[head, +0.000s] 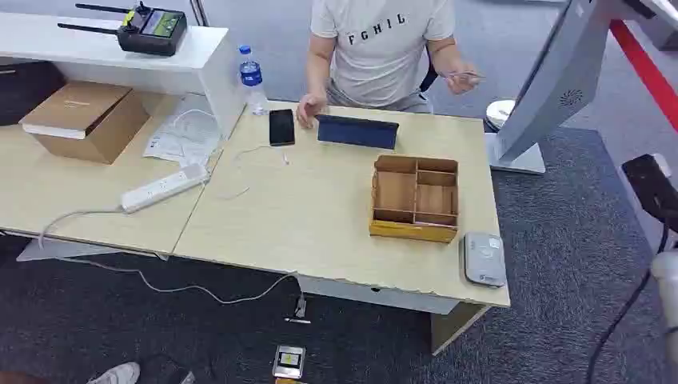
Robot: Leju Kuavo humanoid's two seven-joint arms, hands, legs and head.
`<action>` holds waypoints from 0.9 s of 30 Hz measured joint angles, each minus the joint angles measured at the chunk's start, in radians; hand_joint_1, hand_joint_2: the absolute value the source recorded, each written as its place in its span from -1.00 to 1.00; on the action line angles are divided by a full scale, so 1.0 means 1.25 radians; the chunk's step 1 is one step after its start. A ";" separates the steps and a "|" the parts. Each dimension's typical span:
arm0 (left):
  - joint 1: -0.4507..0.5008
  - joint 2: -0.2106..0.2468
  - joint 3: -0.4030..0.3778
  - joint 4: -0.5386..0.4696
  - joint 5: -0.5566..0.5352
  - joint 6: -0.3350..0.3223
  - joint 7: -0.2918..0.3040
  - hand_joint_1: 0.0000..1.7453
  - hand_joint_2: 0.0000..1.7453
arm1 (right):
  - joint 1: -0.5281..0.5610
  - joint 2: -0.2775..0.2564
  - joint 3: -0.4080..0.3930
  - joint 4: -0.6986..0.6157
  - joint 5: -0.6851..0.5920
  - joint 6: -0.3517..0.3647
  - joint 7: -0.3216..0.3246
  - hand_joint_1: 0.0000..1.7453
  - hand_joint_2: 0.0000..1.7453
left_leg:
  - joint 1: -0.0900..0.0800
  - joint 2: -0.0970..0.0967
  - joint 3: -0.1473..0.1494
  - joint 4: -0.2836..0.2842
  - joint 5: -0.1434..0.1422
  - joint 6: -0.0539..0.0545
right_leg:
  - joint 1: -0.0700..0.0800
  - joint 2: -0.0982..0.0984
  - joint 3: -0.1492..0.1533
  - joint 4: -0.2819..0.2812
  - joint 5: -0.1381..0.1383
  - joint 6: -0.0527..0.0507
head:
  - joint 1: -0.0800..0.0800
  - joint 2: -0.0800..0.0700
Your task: Pass the card to the sensor for recognition and then transmit it.
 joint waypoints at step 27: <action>0.001 0.004 -0.032 0.000 -0.020 -0.006 0.019 -1.00 -1.00 | -0.118 0.174 0.262 0.009 0.084 0.065 0.129 -1.00 1.00 | 0.001 -0.001 -0.001 0.000 0.001 0.000 | 0.000 -0.002 -0.001 0.000 0.000 0.000 | 0.000 0.000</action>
